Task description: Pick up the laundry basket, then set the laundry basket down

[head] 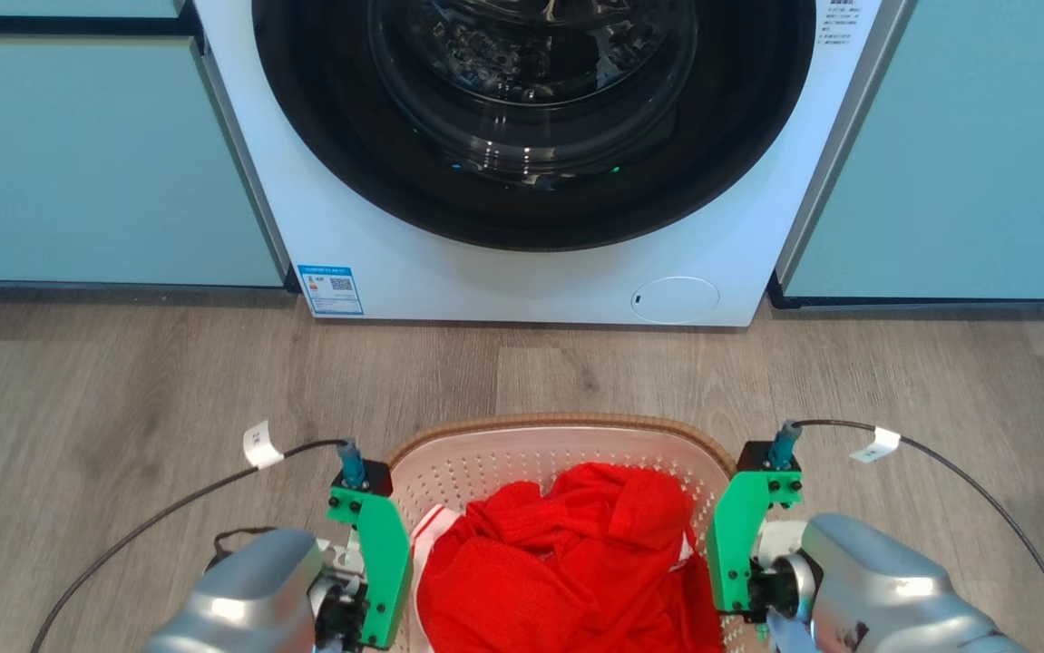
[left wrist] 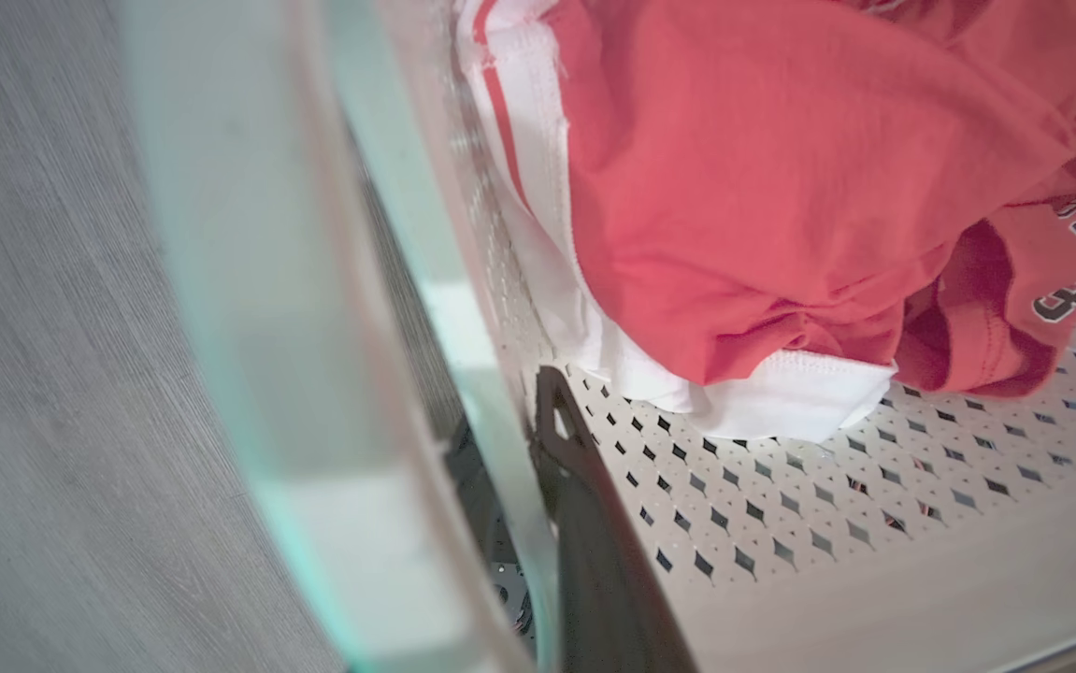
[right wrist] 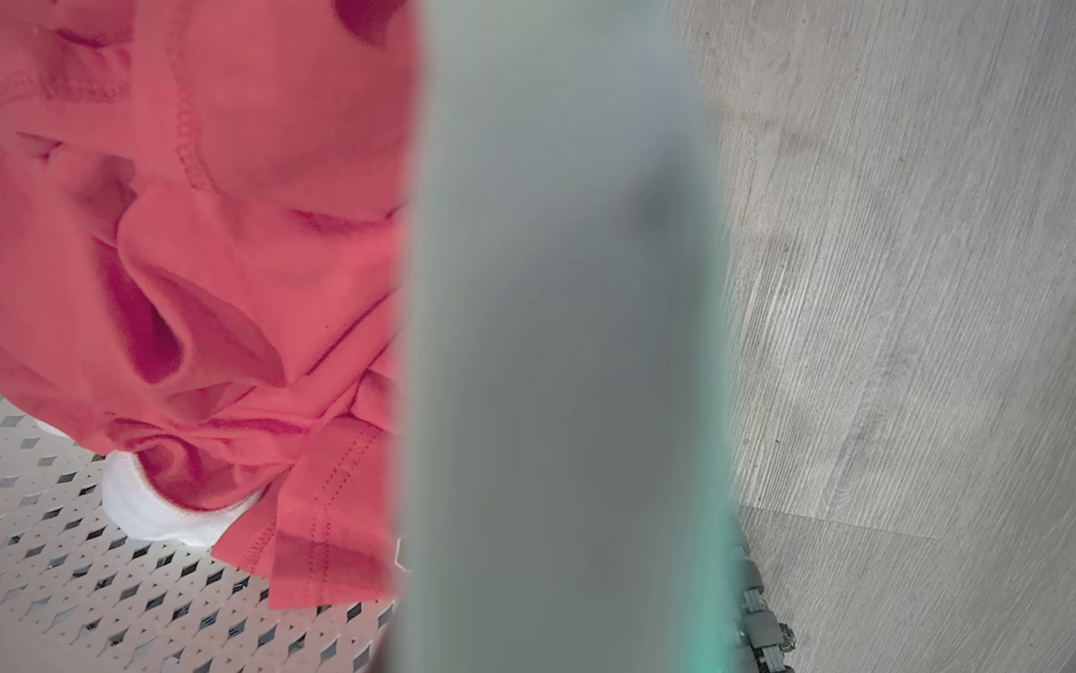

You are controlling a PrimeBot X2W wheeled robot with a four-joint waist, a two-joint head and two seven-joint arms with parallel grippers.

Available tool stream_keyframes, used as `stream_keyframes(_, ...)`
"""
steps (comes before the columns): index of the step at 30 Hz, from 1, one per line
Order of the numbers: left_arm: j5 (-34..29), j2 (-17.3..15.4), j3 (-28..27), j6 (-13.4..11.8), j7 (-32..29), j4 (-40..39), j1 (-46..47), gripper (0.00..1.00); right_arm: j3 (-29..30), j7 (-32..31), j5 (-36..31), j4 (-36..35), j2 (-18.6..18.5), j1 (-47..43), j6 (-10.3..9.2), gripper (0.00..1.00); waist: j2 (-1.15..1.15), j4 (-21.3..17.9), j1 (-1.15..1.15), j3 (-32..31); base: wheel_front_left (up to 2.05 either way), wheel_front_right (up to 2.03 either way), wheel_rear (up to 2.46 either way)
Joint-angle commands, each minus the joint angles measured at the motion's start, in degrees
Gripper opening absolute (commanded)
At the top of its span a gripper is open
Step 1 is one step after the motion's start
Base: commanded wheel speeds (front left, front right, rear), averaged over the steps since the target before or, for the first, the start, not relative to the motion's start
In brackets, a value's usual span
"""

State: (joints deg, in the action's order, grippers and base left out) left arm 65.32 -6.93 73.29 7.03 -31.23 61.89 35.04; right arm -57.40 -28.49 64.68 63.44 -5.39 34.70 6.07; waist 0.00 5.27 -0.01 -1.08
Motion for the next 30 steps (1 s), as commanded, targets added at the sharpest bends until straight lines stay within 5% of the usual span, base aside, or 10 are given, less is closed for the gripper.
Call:
stream_keyframes(1,-0.1,0.1,-0.2,0.5,-0.3,-1.9,1.6,0.00,-0.6,1.1,0.4,-3.1,2.5,2.6,1.42,0.00,0.00,-0.1,0.01,0.0,0.00,0.00,0.00)
stream_keyframes(30,0.3,0.1,0.0,0.5,-0.3,-1.3,2.0,0.00,-3.9,2.2,3.9,-1.9,2.5,3.8,1.42,0.00,0.00,-0.1,0.01,-0.6,0.00,0.00,0.00)
